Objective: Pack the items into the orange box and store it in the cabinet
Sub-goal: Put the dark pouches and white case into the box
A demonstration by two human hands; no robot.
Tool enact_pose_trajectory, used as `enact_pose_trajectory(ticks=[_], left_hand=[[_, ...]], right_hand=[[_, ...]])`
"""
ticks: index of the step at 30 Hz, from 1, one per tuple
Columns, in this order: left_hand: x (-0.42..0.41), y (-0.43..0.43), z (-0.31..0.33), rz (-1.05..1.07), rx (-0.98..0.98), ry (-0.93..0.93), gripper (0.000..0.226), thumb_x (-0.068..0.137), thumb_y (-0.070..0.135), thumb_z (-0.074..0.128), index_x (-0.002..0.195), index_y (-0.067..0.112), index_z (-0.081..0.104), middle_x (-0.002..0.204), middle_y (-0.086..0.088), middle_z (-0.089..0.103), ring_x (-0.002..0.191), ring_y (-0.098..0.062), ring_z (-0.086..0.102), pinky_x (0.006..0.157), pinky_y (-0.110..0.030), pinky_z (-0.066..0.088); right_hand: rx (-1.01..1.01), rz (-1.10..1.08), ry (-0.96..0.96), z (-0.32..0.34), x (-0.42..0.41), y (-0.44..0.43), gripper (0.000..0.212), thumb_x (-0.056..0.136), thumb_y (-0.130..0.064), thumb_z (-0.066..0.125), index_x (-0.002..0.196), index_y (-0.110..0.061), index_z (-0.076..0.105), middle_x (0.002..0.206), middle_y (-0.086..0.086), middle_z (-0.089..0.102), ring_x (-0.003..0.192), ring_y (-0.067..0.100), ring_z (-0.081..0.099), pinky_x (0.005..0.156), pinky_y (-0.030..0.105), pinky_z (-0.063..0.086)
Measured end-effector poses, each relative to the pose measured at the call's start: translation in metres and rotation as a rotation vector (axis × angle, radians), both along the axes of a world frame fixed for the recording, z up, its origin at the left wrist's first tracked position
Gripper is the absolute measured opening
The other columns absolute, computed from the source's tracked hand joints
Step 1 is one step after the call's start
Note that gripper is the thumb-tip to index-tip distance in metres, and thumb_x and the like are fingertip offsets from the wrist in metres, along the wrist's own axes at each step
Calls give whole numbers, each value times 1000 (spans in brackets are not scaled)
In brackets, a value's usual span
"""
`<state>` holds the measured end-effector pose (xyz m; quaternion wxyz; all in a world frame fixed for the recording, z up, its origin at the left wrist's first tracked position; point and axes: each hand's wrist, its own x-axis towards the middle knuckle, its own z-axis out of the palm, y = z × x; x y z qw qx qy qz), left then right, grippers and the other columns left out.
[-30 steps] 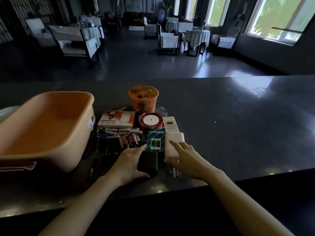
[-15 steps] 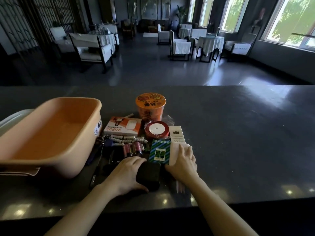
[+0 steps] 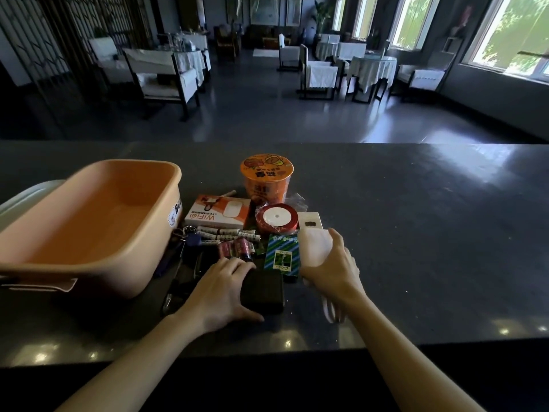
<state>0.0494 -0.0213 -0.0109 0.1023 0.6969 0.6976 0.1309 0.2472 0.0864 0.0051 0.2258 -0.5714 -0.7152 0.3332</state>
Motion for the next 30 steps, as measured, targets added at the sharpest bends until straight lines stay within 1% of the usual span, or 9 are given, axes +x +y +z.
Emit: enact_pose_trajectory(ticks=[8,10,11,13,16,21,25,28,30], left_hand=[[-32,-28,68,134,242,-55,105,45,75,65,129,16,46,125,-3,51,114,-18,44,98,-32,36],[-51,-39,92,167,320,-80,102,42,76,62,123,16,51,116,-2,54,107,-18,47,91,-29,37],[-62,-44,104,180,343,-80,100,41,77,61,121,16,53,112,-1,54,104,-18,48,88,-29,38],[-89,-52,124,219,380,-67,97,41,75,65,117,16,54,108,2,52,100,-15,47,84,-27,36],[-136,-65,141,311,452,-28,91,39,66,79,114,18,55,103,6,48,96,-12,44,79,-25,31],[-208,-74,140,370,465,-36,100,34,78,63,114,20,52,98,8,45,96,-15,45,79,-31,39],[-258,-65,129,279,416,-71,92,35,75,67,110,26,50,94,15,42,93,-11,42,73,-26,38],[-280,-53,121,181,366,-94,77,39,66,72,103,31,47,94,17,41,88,-6,37,67,-16,32],[-286,-46,112,90,335,-90,71,43,62,75,100,29,49,96,13,47,88,-7,41,65,-18,35]], right_hand=[[83,232,195,64,-34,-14,103,58,-26,77,140,-34,15,122,2,41,107,26,48,81,47,53],[114,297,250,81,-51,-18,98,60,-23,78,138,-32,20,113,-2,42,94,19,53,65,30,57],[128,319,278,89,-60,-20,95,60,-20,78,136,-31,23,109,-2,43,84,15,53,52,19,53],[147,356,315,102,-81,-25,92,60,-15,77,135,-30,26,107,-2,43,77,9,50,40,10,43],[171,393,337,119,-117,-33,97,60,-13,76,140,-29,23,107,-7,36,78,4,44,40,8,42],[137,432,414,130,-187,-44,102,59,-11,75,141,-34,19,115,4,47,87,16,54,49,21,52],[147,407,390,128,-244,-50,102,60,-14,75,141,-36,17,118,4,48,94,23,57,65,38,59],[163,372,364,124,-273,-52,103,59,-15,75,141,-36,17,121,4,47,99,24,54,65,36,58],[161,342,345,121,-282,-53,103,58,-15,76,140,-39,18,122,3,45,101,23,53,61,31,58]])
